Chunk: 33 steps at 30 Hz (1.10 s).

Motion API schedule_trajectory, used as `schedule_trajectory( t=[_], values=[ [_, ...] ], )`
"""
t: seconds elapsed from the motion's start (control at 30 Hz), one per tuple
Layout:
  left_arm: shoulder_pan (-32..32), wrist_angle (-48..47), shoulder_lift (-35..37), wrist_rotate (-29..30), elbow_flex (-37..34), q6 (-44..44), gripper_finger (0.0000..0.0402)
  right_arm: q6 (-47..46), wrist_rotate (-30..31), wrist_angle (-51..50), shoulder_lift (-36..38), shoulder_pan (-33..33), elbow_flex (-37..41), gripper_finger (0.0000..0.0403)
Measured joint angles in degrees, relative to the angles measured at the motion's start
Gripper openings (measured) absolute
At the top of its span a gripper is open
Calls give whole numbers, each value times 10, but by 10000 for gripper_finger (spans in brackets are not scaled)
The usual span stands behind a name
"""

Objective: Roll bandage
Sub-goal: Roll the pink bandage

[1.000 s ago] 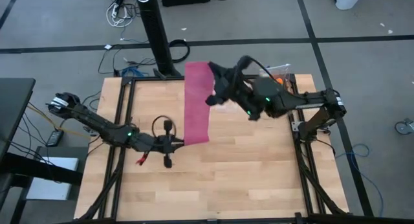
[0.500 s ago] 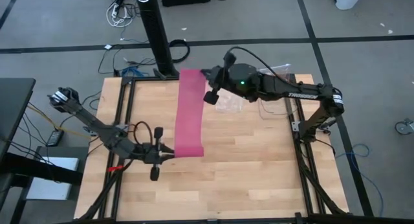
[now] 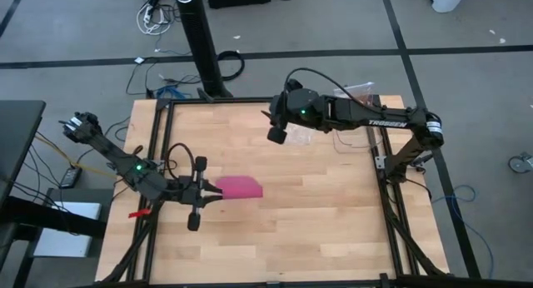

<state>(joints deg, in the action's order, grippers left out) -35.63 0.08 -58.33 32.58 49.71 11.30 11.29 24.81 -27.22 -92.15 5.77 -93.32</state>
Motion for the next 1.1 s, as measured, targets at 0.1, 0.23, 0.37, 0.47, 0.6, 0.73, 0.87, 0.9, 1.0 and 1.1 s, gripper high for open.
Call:
schedule_trajectory(
  t=[0.1,0.23,0.37,0.47,0.6,0.73,0.87,0.9,1.0,1.1],
  values=[
    [0,-2,0,-2,9,0,20,-17,-12,-65,11,-6,0,188],
    [0,-3,13,-41,18,-1,20,-59,-43,-145,17,0,31,209],
    [2,-6,41,-52,19,-25,20,-72,-129,-69,32,4,148,217],
    [11,4,63,-45,19,-48,20,-87,-189,63,44,3,264,217],
    [26,19,90,-21,19,-89,20,-130,-259,301,50,4,420,219],
    [42,19,105,-21,20,-106,20,-169,-298,649,45,-13,551,225],
    [51,23,102,-21,20,-110,20,-170,-286,853,32,-40,594,220],
    [53,23,100,-21,20,-109,20,-178,-289,868,33,-45,588,216],
    [65,29,93,-23,20,-109,20,-197,-304,863,33,-61,545,208],
    [73,33,92,-27,20,-117,20,-194,-286,830,33,-79,490,213]
  ],
)
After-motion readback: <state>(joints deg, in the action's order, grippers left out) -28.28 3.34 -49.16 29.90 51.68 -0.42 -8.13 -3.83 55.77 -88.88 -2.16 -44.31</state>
